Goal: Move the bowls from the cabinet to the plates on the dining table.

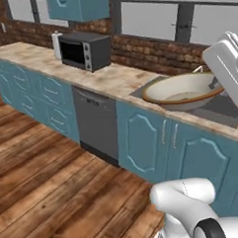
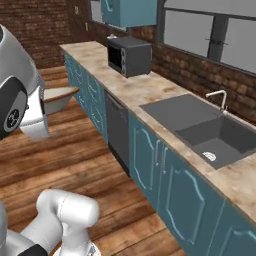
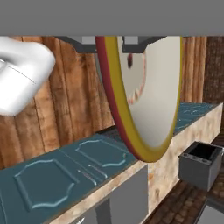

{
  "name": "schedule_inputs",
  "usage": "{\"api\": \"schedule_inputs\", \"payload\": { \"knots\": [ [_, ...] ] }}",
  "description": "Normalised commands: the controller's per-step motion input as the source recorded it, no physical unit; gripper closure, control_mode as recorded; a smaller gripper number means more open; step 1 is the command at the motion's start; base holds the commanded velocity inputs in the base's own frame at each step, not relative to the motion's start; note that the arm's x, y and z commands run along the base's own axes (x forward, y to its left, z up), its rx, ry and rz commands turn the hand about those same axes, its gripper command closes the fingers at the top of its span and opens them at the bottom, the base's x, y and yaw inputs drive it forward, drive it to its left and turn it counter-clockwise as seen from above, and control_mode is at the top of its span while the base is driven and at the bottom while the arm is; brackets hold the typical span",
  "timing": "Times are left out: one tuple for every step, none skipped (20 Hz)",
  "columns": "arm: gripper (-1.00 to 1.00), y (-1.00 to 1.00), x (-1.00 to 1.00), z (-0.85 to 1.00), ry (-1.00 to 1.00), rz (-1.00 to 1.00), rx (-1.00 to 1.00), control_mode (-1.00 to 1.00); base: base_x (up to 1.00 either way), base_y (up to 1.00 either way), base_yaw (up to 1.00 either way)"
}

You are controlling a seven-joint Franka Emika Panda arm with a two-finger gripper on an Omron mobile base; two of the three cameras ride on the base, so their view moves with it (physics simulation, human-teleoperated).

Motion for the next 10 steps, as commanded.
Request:
{"api": "schedule_inputs", "payload": {
  "knots": [
    [1.00, 0.00, 0.00, 0.00, 0.00, 0.00, 0.00, 1.00, 0.64, 0.00, 0.73],
    [1.00, 0.00, 0.00, 0.00, 0.00, 0.00, 0.00, 1.00, 0.79, 0.00, 0.71],
    [1.00, 0.00, 0.00, 0.00, 0.00, 0.00, 0.00, 1.00, 1.00, -0.03, 0.64],
    [1.00, 0.00, 0.00, 0.00, 0.00, 0.00, 0.00, 1.00, 1.00, 0.00, 0.62],
    [1.00, 0.00, 0.00, 0.00, 0.00, 0.00, 0.00, 1.00, 1.00, 0.00, 0.63],
    [1.00, 0.00, 0.00, 0.00, 0.00, 0.00, 0.00, 1.00, 1.00, 0.00, 0.64],
    [1.00, 0.00, 0.00, 0.00, 0.00, 0.00, 0.00, 1.00, 1.00, 0.00, 0.66],
    [1.00, 0.00, 0.00, 0.00, 0.00, 0.00, 0.00, 1.00, 1.00, -0.09, 0.65],
    [1.00, 0.00, 0.00, 0.00, 0.00, 0.00, 0.00, 1.00, 1.00, -0.33, 0.61],
    [1.00, 0.00, 0.00, 0.00, 0.00, 0.00, 0.00, 1.00, 1.00, -0.57, 0.48]
  ]
}}
